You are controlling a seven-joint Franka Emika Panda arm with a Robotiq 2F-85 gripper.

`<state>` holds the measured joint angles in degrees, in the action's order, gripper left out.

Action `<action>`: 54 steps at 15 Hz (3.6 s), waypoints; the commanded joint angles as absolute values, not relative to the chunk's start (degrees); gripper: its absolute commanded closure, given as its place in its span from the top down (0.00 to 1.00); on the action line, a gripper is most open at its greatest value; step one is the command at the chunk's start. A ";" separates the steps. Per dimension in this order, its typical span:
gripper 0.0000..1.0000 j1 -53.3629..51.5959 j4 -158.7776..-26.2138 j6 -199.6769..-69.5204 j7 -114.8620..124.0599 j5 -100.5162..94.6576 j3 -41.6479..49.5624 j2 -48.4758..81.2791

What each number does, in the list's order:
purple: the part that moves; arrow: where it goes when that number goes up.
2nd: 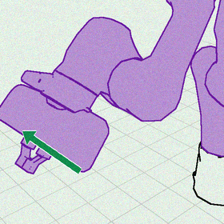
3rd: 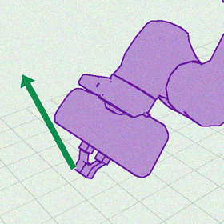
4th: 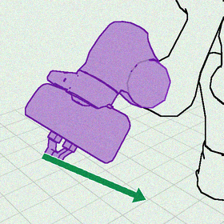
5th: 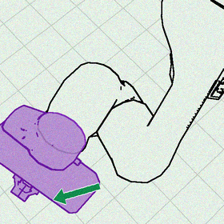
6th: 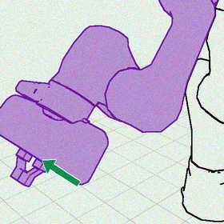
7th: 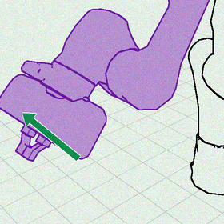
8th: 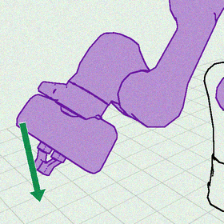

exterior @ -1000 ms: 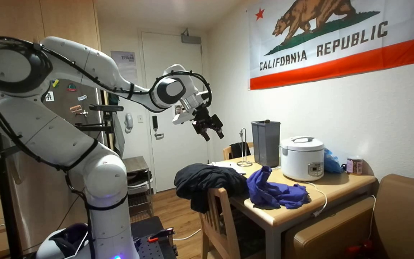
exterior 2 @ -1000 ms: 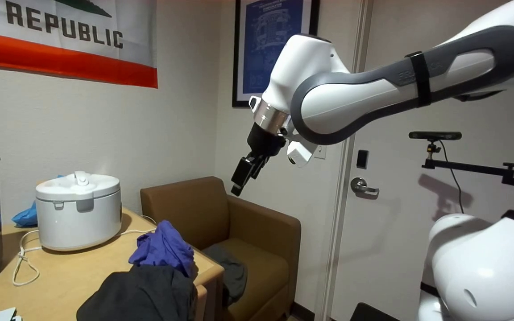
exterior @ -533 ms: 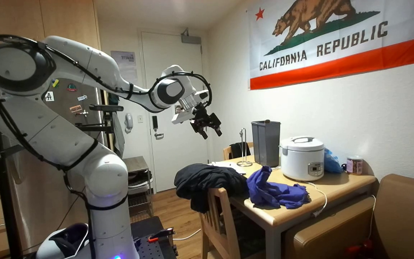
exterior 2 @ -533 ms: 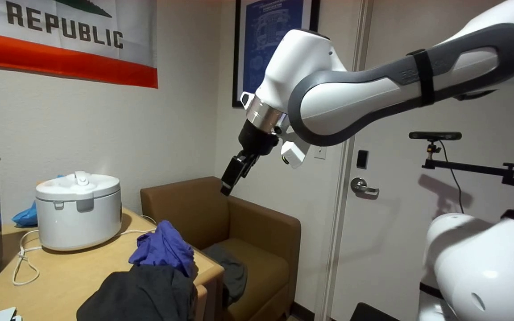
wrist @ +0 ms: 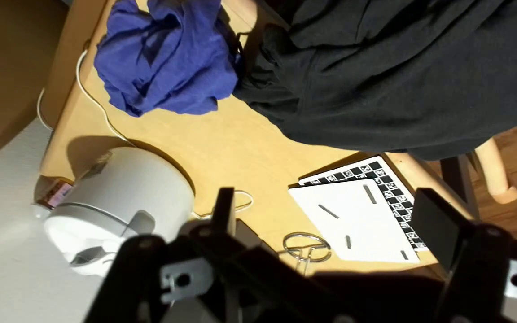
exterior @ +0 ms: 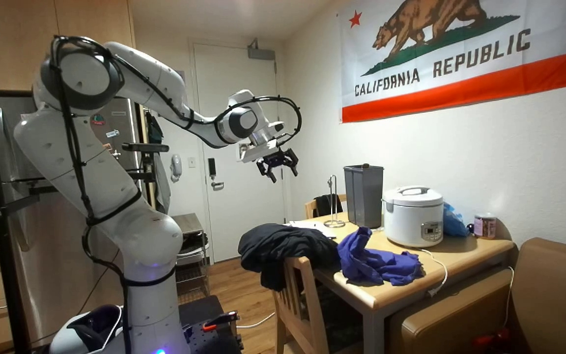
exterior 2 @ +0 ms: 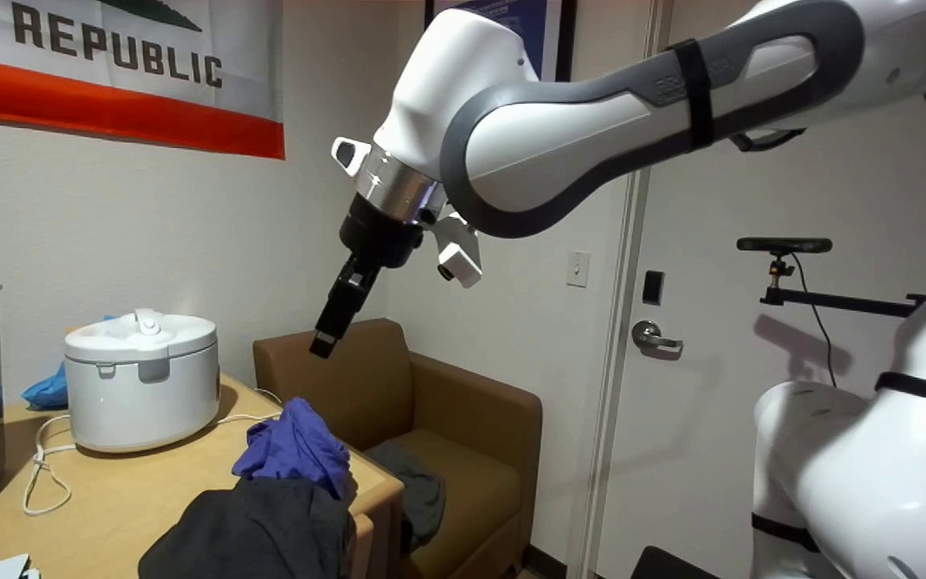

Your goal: Remove the clothing from the backrest of the chair and place them on the table

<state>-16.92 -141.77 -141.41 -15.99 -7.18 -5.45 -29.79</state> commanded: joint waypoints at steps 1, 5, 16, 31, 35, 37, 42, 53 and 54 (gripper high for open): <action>1.00 -16.55 -140.29 -141.25 -17.27 -6.70 -6.10 -28.20; 1.00 -16.45 -138.02 -141.26 -18.27 -6.73 -6.19 -25.54; 1.00 -21.47 -135.59 -153.07 -28.17 0.33 -4.49 -16.68; 1.00 -18.07 -131.21 -154.69 -37.13 3.95 -6.41 -3.79; 1.00 -17.26 -132.31 -155.80 -34.83 2.62 -7.38 -3.88; 1.00 -17.32 -132.75 -157.12 -35.57 3.79 -7.71 -4.12; 1.00 -17.07 -131.71 -158.11 -36.35 5.16 -8.65 -1.40; 1.00 -13.43 -129.90 -158.07 -35.68 4.54 -11.01 5.56; 1.00 -13.01 -129.74 -157.60 -35.57 4.55 -11.29 6.14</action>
<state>-15.04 -131.19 -157.84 -34.73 3.88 -9.68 3.97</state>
